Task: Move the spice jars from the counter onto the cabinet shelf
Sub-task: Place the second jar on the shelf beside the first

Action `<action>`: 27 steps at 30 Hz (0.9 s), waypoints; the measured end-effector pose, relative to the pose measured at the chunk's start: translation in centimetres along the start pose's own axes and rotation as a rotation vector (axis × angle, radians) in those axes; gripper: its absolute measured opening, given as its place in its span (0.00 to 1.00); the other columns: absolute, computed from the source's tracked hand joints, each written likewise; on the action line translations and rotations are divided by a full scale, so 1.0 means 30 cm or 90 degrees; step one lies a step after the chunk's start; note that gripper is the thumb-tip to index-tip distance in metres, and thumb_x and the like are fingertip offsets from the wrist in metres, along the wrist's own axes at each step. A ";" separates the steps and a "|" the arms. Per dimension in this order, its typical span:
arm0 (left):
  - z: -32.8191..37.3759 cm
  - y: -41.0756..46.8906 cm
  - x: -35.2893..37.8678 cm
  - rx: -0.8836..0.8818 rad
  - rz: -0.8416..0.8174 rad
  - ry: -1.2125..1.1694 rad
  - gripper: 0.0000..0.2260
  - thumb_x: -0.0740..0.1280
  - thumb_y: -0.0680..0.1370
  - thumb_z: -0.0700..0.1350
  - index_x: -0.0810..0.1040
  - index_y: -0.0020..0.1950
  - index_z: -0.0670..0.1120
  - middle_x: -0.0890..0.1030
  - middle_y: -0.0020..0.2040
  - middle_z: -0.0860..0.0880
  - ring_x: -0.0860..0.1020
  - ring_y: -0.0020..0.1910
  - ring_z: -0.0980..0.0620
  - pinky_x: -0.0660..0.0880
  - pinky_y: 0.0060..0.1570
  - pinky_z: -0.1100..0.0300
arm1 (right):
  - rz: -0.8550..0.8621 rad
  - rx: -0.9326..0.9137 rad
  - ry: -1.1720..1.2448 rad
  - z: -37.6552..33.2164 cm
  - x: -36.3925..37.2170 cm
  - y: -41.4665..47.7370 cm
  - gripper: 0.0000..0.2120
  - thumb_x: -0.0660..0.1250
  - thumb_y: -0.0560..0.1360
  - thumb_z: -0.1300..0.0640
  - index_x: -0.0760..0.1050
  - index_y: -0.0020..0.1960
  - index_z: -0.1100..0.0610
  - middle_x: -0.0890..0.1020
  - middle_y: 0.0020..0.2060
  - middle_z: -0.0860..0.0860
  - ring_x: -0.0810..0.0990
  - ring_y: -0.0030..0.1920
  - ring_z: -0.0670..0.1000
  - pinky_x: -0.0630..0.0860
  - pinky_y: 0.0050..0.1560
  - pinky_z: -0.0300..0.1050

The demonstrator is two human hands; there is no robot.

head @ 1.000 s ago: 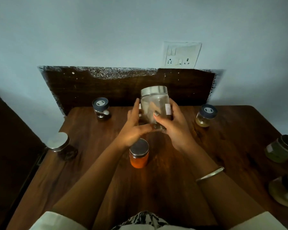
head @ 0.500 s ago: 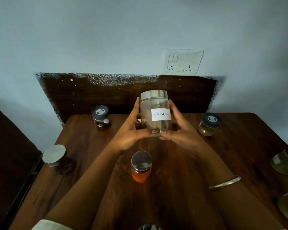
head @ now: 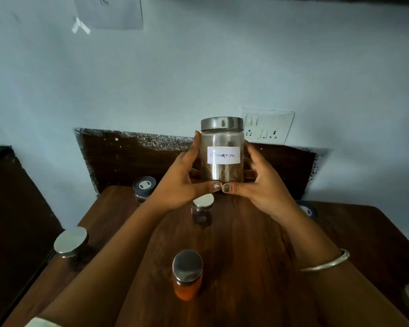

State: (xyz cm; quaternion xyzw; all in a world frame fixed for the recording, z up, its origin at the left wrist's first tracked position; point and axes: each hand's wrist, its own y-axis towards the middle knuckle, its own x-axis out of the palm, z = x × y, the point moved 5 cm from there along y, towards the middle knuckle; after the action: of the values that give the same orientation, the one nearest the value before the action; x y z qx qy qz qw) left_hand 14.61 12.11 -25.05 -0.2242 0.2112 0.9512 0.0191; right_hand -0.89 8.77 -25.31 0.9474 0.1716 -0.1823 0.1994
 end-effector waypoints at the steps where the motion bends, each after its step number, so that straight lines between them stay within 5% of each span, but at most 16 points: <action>1: 0.019 0.022 -0.018 0.005 0.012 0.011 0.50 0.75 0.66 0.51 0.43 0.76 0.53 0.72 0.56 0.61 0.77 0.52 0.62 0.78 0.50 0.65 | 0.011 -0.021 -0.007 -0.030 -0.013 0.020 0.43 0.78 0.63 0.56 0.56 0.64 0.31 0.70 0.55 0.27 0.71 0.58 0.32 0.69 0.60 0.34; 3: 0.057 0.067 -0.058 0.008 0.034 0.041 0.49 0.75 0.69 0.45 0.43 0.76 0.54 0.74 0.55 0.56 0.78 0.51 0.57 0.78 0.53 0.61 | 0.027 -0.056 -0.010 -0.088 -0.037 0.057 0.42 0.77 0.64 0.57 0.56 0.62 0.29 0.68 0.53 0.26 0.72 0.55 0.28 0.72 0.56 0.31; 8: 0.192 0.189 -0.185 0.073 0.089 0.121 0.45 0.72 0.72 0.42 0.42 0.74 0.61 0.69 0.67 0.47 0.77 0.56 0.52 0.75 0.55 0.62 | 0.058 -0.115 -0.082 -0.228 -0.101 0.187 0.44 0.72 0.71 0.54 0.46 0.74 0.37 0.66 0.70 0.48 0.70 0.68 0.50 0.71 0.66 0.53; 15: 0.397 0.368 -0.363 0.188 0.189 0.136 0.41 0.68 0.75 0.40 0.43 0.75 0.58 0.67 0.71 0.54 0.73 0.62 0.57 0.71 0.61 0.63 | 0.204 -0.258 -0.058 -0.498 -0.198 0.376 0.41 0.72 0.70 0.60 0.54 0.75 0.44 0.76 0.55 0.45 0.76 0.48 0.35 0.71 0.43 0.21; 20: 0.519 0.513 -0.494 0.252 0.235 0.107 0.29 0.69 0.74 0.36 0.60 0.71 0.47 0.71 0.67 0.51 0.73 0.65 0.51 0.72 0.65 0.49 | 0.276 -0.345 -0.033 -0.678 -0.268 0.508 0.37 0.74 0.69 0.62 0.61 0.72 0.48 0.78 0.52 0.45 0.78 0.50 0.39 0.76 0.52 0.34; 27: 0.581 0.694 -0.608 0.268 0.329 0.195 0.25 0.67 0.76 0.39 0.64 0.71 0.45 0.67 0.67 0.45 0.72 0.64 0.50 0.70 0.60 0.62 | 0.290 -0.355 -0.075 -0.782 -0.298 0.699 0.30 0.72 0.72 0.59 0.61 0.69 0.52 0.79 0.55 0.49 0.77 0.50 0.44 0.72 0.50 0.37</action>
State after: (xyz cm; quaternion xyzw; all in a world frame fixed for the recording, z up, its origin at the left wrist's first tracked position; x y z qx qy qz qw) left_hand 20.99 1.37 5.20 -0.2946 0.4525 0.8155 -0.2084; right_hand 6.14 -1.21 5.04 0.8585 -0.0123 -0.1339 0.4948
